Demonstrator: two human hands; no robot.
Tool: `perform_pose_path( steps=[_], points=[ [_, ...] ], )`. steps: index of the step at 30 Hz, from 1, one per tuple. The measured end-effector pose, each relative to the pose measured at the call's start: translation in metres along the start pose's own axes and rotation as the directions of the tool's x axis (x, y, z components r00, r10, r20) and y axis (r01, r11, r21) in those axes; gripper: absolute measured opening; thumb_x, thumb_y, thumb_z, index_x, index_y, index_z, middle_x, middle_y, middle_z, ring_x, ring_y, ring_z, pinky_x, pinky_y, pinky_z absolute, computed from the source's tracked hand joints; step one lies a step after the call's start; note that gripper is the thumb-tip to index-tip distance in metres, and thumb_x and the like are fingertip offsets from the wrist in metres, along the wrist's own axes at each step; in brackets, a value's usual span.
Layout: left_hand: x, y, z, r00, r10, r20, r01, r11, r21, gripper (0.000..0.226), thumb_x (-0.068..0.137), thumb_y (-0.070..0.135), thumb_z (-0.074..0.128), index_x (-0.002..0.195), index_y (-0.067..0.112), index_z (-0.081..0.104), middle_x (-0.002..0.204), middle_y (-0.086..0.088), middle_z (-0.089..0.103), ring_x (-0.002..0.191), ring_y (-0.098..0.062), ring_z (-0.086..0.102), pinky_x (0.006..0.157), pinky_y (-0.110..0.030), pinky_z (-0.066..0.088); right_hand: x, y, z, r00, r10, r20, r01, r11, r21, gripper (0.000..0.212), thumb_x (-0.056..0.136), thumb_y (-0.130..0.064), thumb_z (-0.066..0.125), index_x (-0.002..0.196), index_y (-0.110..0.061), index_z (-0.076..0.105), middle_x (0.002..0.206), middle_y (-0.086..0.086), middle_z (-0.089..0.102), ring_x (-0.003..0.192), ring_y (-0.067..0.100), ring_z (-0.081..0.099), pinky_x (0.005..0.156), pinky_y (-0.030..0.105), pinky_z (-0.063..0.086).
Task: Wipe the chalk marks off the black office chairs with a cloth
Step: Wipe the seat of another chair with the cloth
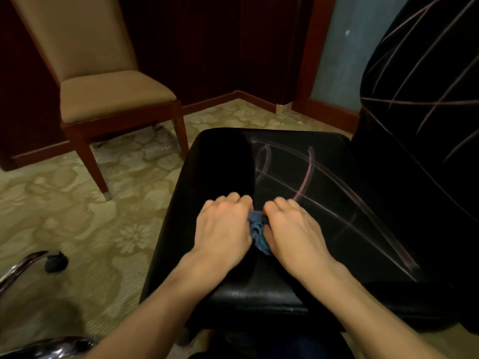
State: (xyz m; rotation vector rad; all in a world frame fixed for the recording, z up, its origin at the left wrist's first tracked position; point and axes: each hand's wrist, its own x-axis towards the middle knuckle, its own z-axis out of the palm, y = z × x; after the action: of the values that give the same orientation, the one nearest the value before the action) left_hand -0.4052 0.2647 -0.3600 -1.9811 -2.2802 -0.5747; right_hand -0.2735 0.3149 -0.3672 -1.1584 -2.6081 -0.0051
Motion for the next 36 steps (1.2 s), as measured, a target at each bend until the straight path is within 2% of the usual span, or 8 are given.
perform_pose_path(
  steps=[2, 4, 10, 18, 22, 26, 31, 36],
  points=[
    [0.029, -0.009, 0.005, 1.000, 0.007, 0.021, -0.007, 1.000, 0.010, 0.017, 0.093, 0.024, 0.054, 0.109, 0.025, 0.057, 0.108, 0.003, 0.058, 0.106, -0.019, 0.058, 0.091, -0.032, 0.040, 0.028, 0.007, 0.002, 0.999, -0.001, 0.033, 0.002, 1.000, -0.024, 0.019, 0.089, -0.022, 0.062, 0.106, -0.015, 0.056, 0.108, 0.002, 0.057, 0.102, 0.022, 0.055, 0.082, 0.031, 0.044],
    [0.060, -0.017, 0.011, 0.999, 0.014, 0.044, -0.014, 1.000, 0.018, 0.017, 0.093, 0.024, 0.055, 0.110, 0.023, 0.057, 0.109, 0.001, 0.058, 0.106, -0.021, 0.058, 0.089, -0.033, 0.041, 0.058, 0.017, 0.006, 0.999, 0.026, 0.034, -0.025, 1.000, -0.015, 0.019, 0.096, -0.024, 0.053, 0.114, -0.017, 0.052, 0.116, 0.000, 0.054, 0.110, 0.020, 0.051, 0.087, 0.029, 0.041],
    [0.154, -0.040, 0.036, 0.999, 0.033, 0.031, -0.034, 0.999, 0.036, 0.020, 0.092, 0.022, 0.057, 0.111, 0.024, 0.059, 0.109, -0.001, 0.060, 0.107, -0.025, 0.060, 0.089, -0.034, 0.042, 0.149, 0.049, 0.027, 0.985, 0.160, 0.056, -0.155, 0.984, -0.083, 0.016, 0.095, -0.016, 0.054, 0.112, -0.014, 0.053, 0.118, 0.006, 0.055, 0.112, 0.026, 0.052, 0.075, 0.030, 0.035],
    [0.245, -0.062, 0.070, 0.999, 0.015, -0.045, -0.014, 1.000, 0.025, 0.022, 0.094, 0.020, 0.057, 0.115, 0.023, 0.061, 0.114, -0.004, 0.060, 0.109, -0.026, 0.059, 0.084, -0.036, 0.045, 0.237, 0.083, 0.045, 0.977, 0.209, 0.034, -0.206, 0.976, -0.077, 0.018, 0.096, -0.014, 0.052, 0.114, -0.013, 0.055, 0.117, 0.007, 0.056, 0.112, 0.028, 0.053, 0.081, 0.035, 0.041],
    [0.288, -0.064, 0.081, 0.998, 0.000, -0.067, 0.001, 1.000, 0.021, 0.019, 0.096, 0.017, 0.054, 0.110, 0.024, 0.064, 0.113, -0.003, 0.062, 0.107, -0.028, 0.061, 0.076, -0.035, 0.041, 0.272, 0.096, 0.053, 0.967, 0.255, 0.021, -0.252, 0.963, -0.098, 0.022, 0.097, -0.015, 0.051, 0.118, -0.012, 0.057, 0.120, 0.009, 0.058, 0.115, 0.029, 0.054, 0.086, 0.037, 0.043],
    [0.319, -0.064, 0.095, 0.997, -0.017, -0.076, 0.018, 1.000, 0.019, 0.020, 0.098, 0.017, 0.048, 0.106, 0.023, 0.065, 0.112, -0.004, 0.063, 0.106, -0.028, 0.062, 0.071, -0.034, 0.037, 0.296, 0.105, 0.062, 0.956, 0.292, 0.006, -0.291, 0.953, -0.084, 0.022, 0.097, -0.015, 0.050, 0.117, -0.013, 0.058, 0.120, 0.008, 0.059, 0.115, 0.030, 0.054, 0.084, 0.036, 0.042],
    [0.343, -0.058, 0.095, 0.998, -0.070, 0.006, 0.070, 0.995, -0.070, 0.019, 0.098, 0.020, 0.052, 0.109, 0.024, 0.066, 0.117, -0.006, 0.067, 0.111, -0.028, 0.063, 0.084, -0.034, 0.047, 0.310, 0.128, 0.060, 0.898, 0.440, 0.022, -0.440, 0.898, -0.009, 0.013, 0.097, -0.016, 0.050, 0.104, -0.019, 0.061, 0.111, 0.009, 0.062, 0.104, 0.029, 0.061, 0.075, 0.036, 0.046],
    [0.341, -0.046, 0.094, 0.999, -0.046, 0.017, 0.046, 0.999, -0.024, 0.023, 0.097, 0.016, 0.050, 0.110, 0.022, 0.068, 0.114, -0.005, 0.068, 0.115, -0.025, 0.058, 0.099, -0.035, 0.039, 0.296, 0.123, 0.053, 0.922, 0.387, -0.004, -0.383, 0.909, -0.162, 0.017, 0.097, -0.017, 0.050, 0.110, -0.020, 0.062, 0.114, 0.007, 0.064, 0.112, 0.028, 0.052, 0.085, 0.037, 0.038]
  ],
)
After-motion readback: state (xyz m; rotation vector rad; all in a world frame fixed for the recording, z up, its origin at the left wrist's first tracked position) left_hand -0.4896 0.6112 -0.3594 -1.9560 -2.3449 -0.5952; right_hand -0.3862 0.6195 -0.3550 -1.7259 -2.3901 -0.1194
